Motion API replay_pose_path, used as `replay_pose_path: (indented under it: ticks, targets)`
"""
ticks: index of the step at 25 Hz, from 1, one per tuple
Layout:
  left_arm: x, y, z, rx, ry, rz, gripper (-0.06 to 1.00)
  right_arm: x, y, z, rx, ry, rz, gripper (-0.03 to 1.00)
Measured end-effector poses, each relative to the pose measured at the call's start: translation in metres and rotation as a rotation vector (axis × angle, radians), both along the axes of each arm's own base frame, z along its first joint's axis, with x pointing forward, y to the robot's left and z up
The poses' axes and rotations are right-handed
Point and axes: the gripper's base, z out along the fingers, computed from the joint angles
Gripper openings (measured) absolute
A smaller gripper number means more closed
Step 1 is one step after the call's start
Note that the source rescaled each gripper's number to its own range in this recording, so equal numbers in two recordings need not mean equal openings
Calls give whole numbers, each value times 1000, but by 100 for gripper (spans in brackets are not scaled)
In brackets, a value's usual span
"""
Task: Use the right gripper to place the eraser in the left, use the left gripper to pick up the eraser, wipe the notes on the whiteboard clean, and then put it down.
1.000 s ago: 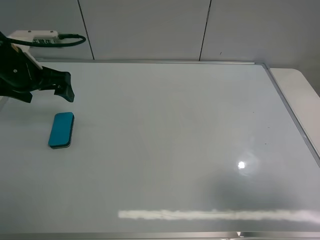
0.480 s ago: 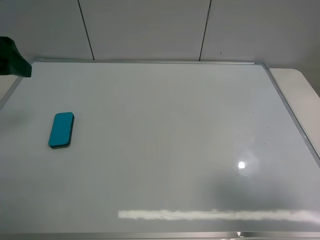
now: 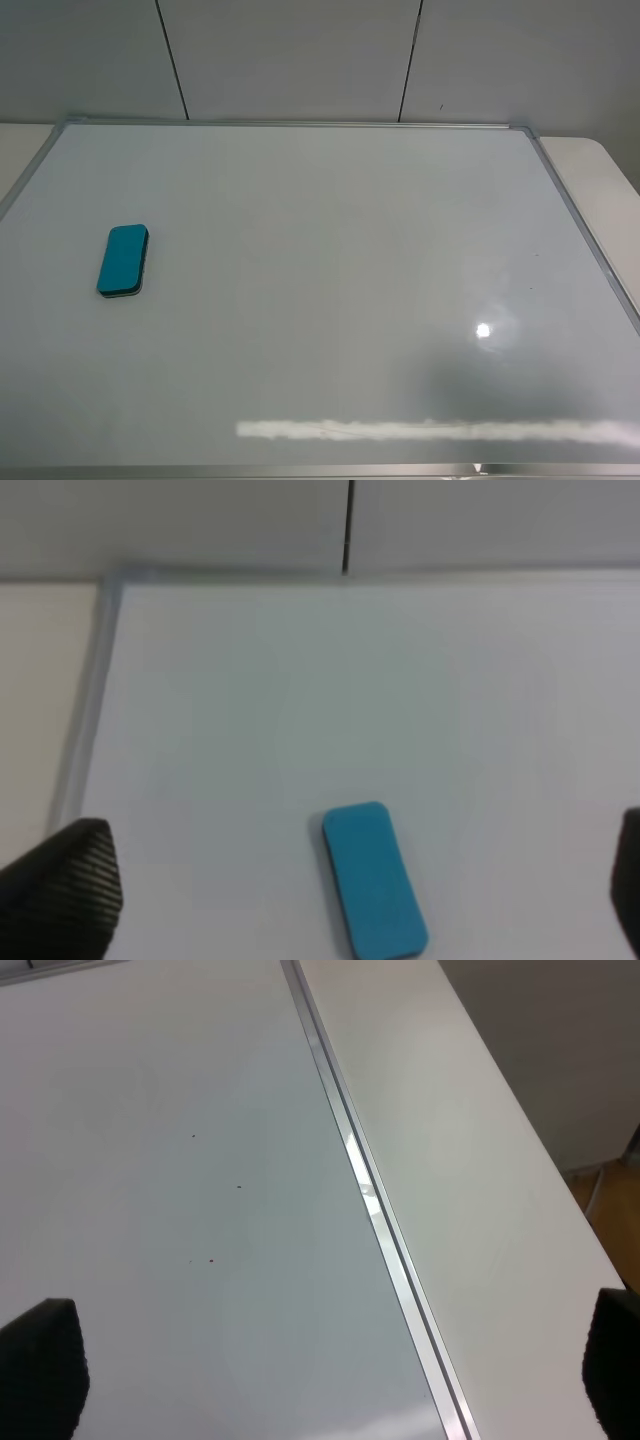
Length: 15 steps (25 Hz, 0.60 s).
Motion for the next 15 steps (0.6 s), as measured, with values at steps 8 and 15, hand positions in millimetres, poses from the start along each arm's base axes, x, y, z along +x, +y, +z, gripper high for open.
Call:
replay_pose_path:
  ticks: [8,15]
  targets:
    - [-54,9,-22,-23,-126,7,100,0,0,0,0,0,0,100]
    - [-64,12,-38,-7,-99,21,100,0,0,0,0,0,0,100]
